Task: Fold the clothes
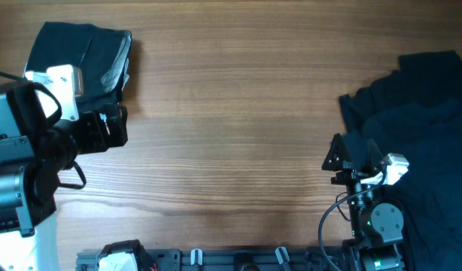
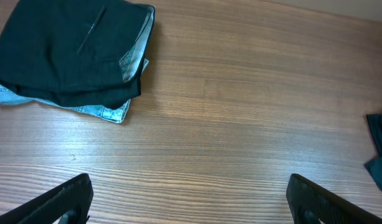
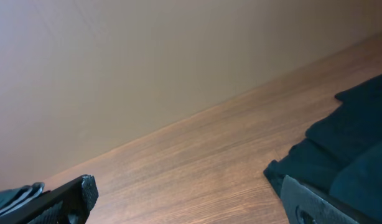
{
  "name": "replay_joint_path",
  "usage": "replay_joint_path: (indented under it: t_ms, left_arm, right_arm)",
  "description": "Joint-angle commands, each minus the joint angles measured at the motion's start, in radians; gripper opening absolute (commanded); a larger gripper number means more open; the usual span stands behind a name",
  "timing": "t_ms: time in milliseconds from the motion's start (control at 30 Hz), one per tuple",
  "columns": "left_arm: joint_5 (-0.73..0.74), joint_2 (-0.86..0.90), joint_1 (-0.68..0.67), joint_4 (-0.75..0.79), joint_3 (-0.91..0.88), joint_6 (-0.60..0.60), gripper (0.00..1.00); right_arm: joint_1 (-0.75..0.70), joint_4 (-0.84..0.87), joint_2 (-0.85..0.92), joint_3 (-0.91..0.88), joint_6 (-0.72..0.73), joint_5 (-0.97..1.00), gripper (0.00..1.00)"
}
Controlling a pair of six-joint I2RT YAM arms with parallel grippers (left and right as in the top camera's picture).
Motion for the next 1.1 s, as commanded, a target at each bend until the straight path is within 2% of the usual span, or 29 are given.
replay_joint_path:
  t_ms: [0, 433, 567, 667, 733, 900, 1000, 1067]
  left_arm:
    - [-0.005, 0.000, -0.006, 0.003, -0.003, 0.005, 1.00]
    - [-0.005, 0.000, -0.006, 0.003, -0.003, 0.005, 1.00]
    - [-0.050, -0.043, -0.055, 0.028, -0.011, 0.042, 1.00]
    - [-0.001, -0.194, -0.097, 0.357, -0.234, 0.037, 1.00]
    - [0.029, -0.311, -0.097, 0.527, -0.427, -0.015, 1.00]
    - [0.029, -0.669, -0.100, 0.768, -0.885, -0.115, 1.00]
    - [0.025, -0.912, -0.100, 0.935, -1.115, -0.120, 1.00]
    - [0.026, -1.013, -0.101, 1.022, -1.236, -0.121, 1.00]
  right_arm:
    - [-0.004, 0.004, -0.008, -0.001, -0.021, -0.032, 1.00]
    - [-0.004, 0.003, -0.006, -0.001, -0.021, -0.032, 1.00]
    - [-0.004, 0.003, -0.006, -0.001, -0.021, -0.032, 1.00]
    - [-0.004, 0.003, -0.006, -0.001, -0.021, -0.032, 1.00]
    - [-0.004, 0.003, -0.006, -0.001, -0.021, -0.032, 1.00]
    - [-0.004, 0.003, -0.006, -0.001, -0.021, -0.031, 1.00]
    - [-0.004, 0.003, -0.006, -0.001, -0.021, -0.032, 1.00]
    - [-0.004, 0.003, -0.006, -0.001, -0.021, -0.032, 1.00]
